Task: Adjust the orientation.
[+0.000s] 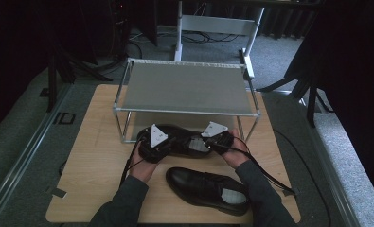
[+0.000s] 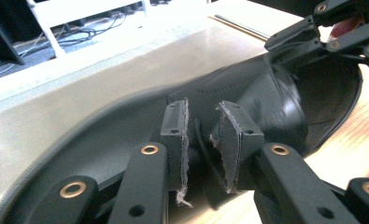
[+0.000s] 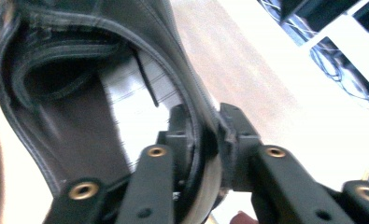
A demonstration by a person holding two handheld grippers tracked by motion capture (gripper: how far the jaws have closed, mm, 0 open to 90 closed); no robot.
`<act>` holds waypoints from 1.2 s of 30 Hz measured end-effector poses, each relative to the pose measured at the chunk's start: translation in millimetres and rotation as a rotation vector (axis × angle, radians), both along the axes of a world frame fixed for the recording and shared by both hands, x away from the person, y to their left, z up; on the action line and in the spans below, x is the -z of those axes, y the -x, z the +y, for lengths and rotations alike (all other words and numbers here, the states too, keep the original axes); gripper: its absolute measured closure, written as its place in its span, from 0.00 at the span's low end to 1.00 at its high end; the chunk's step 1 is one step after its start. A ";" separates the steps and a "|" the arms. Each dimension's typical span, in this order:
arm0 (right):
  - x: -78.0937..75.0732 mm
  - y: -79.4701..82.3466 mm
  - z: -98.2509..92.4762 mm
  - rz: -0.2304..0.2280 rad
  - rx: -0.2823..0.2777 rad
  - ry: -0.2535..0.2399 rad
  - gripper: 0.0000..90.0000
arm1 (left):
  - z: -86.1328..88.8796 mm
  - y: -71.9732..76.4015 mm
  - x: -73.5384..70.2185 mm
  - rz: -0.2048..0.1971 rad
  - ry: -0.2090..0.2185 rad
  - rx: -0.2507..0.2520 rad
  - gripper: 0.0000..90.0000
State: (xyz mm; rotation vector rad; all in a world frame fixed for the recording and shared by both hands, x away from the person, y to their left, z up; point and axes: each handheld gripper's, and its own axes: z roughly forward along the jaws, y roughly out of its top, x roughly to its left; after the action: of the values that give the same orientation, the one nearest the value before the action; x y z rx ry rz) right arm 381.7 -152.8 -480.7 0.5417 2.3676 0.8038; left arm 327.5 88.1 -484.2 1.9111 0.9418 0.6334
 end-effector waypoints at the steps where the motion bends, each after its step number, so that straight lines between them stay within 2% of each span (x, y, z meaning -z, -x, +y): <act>1: -0.5 -1.8 0.3 0.019 0.004 0.001 0.91 | 1.5 0.6 -0.6 -0.002 0.005 -0.001 0.81; 2: -0.2 -3.7 -0.6 0.042 0.005 0.001 0.92 | 3.0 1.2 -1.3 -0.003 0.008 -0.002 0.81; 5: -0.9 -1.5 -7.1 0.063 0.015 -0.013 0.92 | 7.8 3.3 -3.4 -0.010 0.015 -0.010 0.81; 10: -4.2 8.4 -25.6 0.082 0.041 -0.013 0.92 | 13.9 6.0 -4.8 -0.012 0.014 -0.020 0.81; 16: -0.9 17.7 -62.4 0.127 0.133 -0.051 0.91 | 15.9 8.1 -0.8 -0.001 0.008 -0.022 0.80; 20: -2.1 24.1 -78.4 0.130 0.170 -0.046 0.91 | 15.3 9.0 2.8 0.008 0.000 -0.019 0.79; 31: -4.0 44.7 -118.9 0.202 0.188 -0.048 0.92 | 22.8 13.1 8.3 0.029 0.000 -0.020 0.79; 36: -4.8 51.5 -127.8 0.228 0.187 -0.046 0.92 | 22.6 13.9 12.0 0.038 -0.004 -0.020 0.79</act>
State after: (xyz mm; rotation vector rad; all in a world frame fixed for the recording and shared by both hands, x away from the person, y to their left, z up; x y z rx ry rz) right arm 330.2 -280.6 -475.9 0.9016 2.4602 0.7463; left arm 313.6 110.7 -496.1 1.9257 0.9853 0.6131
